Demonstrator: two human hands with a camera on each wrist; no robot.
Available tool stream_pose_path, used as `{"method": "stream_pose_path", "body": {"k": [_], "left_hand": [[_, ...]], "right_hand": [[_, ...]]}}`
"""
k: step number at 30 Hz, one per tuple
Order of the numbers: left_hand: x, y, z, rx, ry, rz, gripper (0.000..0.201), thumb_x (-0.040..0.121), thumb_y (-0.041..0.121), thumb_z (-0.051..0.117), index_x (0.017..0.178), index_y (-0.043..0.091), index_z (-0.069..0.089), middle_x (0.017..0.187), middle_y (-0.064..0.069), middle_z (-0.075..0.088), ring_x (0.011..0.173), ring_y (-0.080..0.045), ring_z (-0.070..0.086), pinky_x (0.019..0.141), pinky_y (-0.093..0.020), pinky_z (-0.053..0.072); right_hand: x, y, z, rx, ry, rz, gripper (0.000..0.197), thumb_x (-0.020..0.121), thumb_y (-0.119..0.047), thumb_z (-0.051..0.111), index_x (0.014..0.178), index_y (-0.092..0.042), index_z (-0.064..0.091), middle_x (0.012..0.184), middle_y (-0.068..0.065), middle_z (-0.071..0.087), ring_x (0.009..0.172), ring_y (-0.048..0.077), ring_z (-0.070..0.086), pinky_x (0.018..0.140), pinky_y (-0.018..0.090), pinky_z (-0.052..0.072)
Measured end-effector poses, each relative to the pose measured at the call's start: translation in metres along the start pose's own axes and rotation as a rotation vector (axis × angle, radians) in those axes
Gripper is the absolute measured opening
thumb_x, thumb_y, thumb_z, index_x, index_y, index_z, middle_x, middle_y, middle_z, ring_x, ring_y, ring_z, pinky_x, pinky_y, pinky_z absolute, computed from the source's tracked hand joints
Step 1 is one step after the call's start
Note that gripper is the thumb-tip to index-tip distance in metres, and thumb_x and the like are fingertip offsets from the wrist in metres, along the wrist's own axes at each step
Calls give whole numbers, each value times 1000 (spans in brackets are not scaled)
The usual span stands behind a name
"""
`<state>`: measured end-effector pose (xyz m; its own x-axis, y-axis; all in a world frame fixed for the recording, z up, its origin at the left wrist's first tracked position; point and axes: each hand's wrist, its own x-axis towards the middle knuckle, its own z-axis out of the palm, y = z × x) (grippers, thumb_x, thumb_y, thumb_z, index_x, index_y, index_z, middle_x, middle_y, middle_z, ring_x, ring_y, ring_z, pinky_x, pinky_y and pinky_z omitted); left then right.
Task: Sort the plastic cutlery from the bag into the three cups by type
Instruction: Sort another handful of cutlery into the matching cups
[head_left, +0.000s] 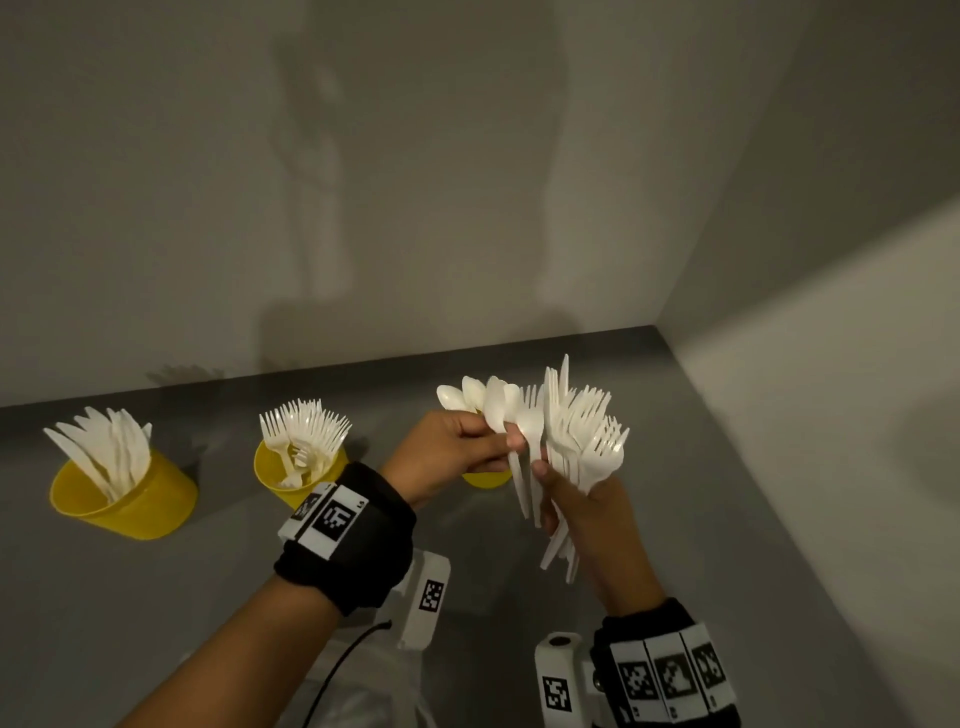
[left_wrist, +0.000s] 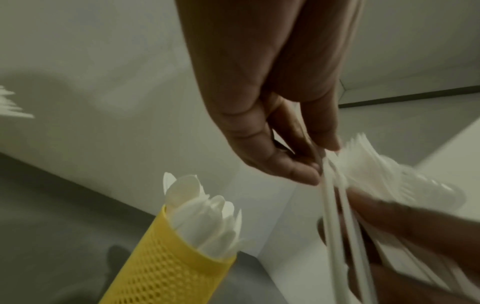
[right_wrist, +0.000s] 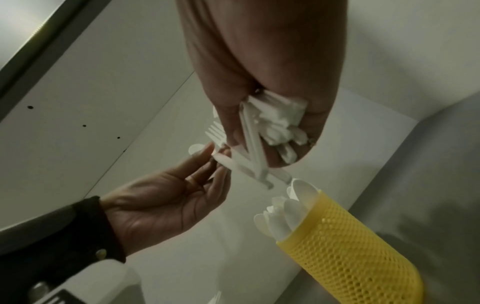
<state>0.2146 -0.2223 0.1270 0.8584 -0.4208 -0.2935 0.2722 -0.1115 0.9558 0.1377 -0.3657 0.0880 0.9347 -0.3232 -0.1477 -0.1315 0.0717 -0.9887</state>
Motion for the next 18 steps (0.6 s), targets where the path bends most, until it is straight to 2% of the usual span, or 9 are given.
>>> {"method": "stream_pose_path", "body": {"k": [2,4,7,9,12,14,16,18], "left_hand": [[2,7,-8,-66,119,43,16,79,9,65,93,2,70,94,-15,71,94,-26,65,88,-31,55],[9,11,-21,-101,302,112,18,80,8,65,96,2,69,92,-15,70,92,-25,64,90,-35,54],[26,6,-36,-13,458,167,10,79,10,66,86,15,72,84,-2,69,89,-21,63,93,-37,50],[41,-4,-34,57,490,148,13,76,11,70,84,20,72,87,-4,71,91,-22,64,94,-38,49],[59,-23,-23,357,496,74,31,72,14,72,102,15,66,102,-9,70,94,-23,63,88,-33,49],[67,-32,-19,524,489,63,36,69,20,73,103,20,63,103,-7,69,100,-27,61,92,-40,49],[70,-32,-18,631,484,79,35,68,26,73,102,23,64,104,-6,68,104,-30,58,95,-43,47],[68,-27,-19,708,450,86,39,70,31,73,107,22,64,114,-7,64,112,-30,52,98,-40,42]], "right_hand": [[0,1,-4,52,44,15,9,84,-21,63,78,-14,62,51,10,52,43,17,48,44,23,42],[2,5,-10,77,85,48,19,84,-26,63,85,-8,61,49,7,52,41,16,48,41,21,40],[5,12,-19,53,119,112,29,85,-30,60,91,-2,60,54,8,53,42,15,50,44,23,40],[4,15,-21,50,124,120,34,85,-31,59,94,2,58,54,10,52,42,15,50,45,23,41],[1,16,-18,64,109,95,35,85,-30,60,107,-3,58,63,7,56,50,17,52,51,26,42],[-2,14,-13,54,81,88,36,85,-29,60,114,-8,56,76,6,58,59,16,55,54,25,45],[-5,10,-9,62,69,82,28,85,-25,61,110,-13,59,80,5,60,61,15,57,53,22,47],[-8,5,-5,77,67,64,16,84,-20,62,100,-23,61,79,5,63,61,17,58,52,24,48]]}}
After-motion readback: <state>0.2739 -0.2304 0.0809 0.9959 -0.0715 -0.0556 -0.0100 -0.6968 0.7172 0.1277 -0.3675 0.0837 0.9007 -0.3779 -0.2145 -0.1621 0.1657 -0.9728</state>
